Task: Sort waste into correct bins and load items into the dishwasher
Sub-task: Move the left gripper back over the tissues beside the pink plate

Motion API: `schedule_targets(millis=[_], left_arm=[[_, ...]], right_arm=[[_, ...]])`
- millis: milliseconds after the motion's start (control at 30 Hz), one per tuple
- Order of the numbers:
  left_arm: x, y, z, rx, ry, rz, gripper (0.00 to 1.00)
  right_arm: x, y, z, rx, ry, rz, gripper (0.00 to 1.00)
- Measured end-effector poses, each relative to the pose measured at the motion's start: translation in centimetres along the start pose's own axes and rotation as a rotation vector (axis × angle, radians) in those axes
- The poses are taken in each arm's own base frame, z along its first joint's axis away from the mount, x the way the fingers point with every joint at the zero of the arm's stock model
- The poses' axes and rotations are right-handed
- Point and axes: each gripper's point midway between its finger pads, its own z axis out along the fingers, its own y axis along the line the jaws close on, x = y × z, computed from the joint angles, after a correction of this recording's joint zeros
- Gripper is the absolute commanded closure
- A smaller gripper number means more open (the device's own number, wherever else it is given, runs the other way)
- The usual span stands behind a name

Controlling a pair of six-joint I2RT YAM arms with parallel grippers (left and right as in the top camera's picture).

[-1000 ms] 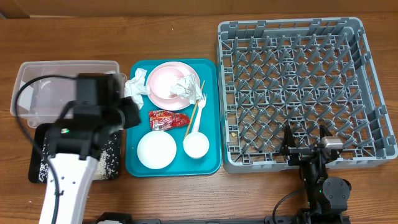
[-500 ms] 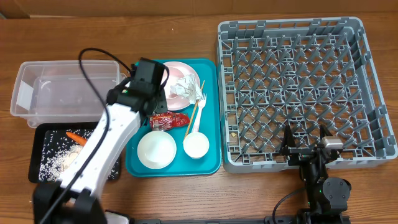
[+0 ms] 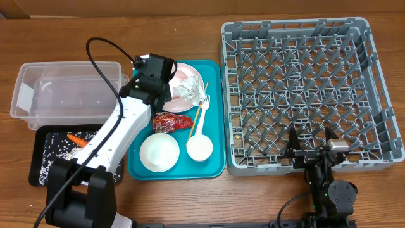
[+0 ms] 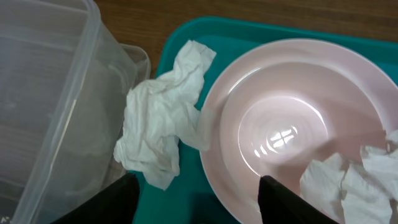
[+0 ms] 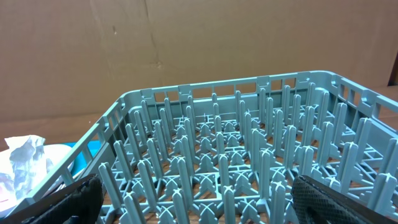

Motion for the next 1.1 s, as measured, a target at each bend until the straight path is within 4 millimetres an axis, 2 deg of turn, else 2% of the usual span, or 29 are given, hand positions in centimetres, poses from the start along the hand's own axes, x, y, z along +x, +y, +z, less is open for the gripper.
schedule_targets(millis=[133, 400, 600, 833, 1000, 1100], left_arm=[[-1.1, 0.1, 0.0, -0.012, -0.047, 0.03, 0.3], [-1.3, 0.7, 0.4, -0.038, -0.05, 0.145, 0.25], [-0.8, 1.5, 2.7, -0.062, -0.014, 0.211, 0.24], [0.8, 1.3, 5.6, -0.065, 0.043, 0.328, 0.26], [1.5, 1.0, 6.8, -0.066, 0.067, 0.412, 0.25], [1.9, 1.0, 7.1, -0.065, 0.079, 0.444, 0.29]], right_arm=[[0.0, 0.0, 0.0, -0.001, 0.0, 0.0, 0.0], [0.0, 0.0, 0.0, 0.0, 0.0, 0.0, 0.0], [0.0, 0.0, 0.0, 0.0, 0.001, 0.0, 0.0], [0.0, 0.0, 0.0, 0.0, 0.0, 0.0, 0.0], [0.0, 0.0, 0.0, 0.0, 0.0, 0.0, 0.0], [0.0, 0.0, 0.0, 0.0, 0.0, 0.0, 0.0]])
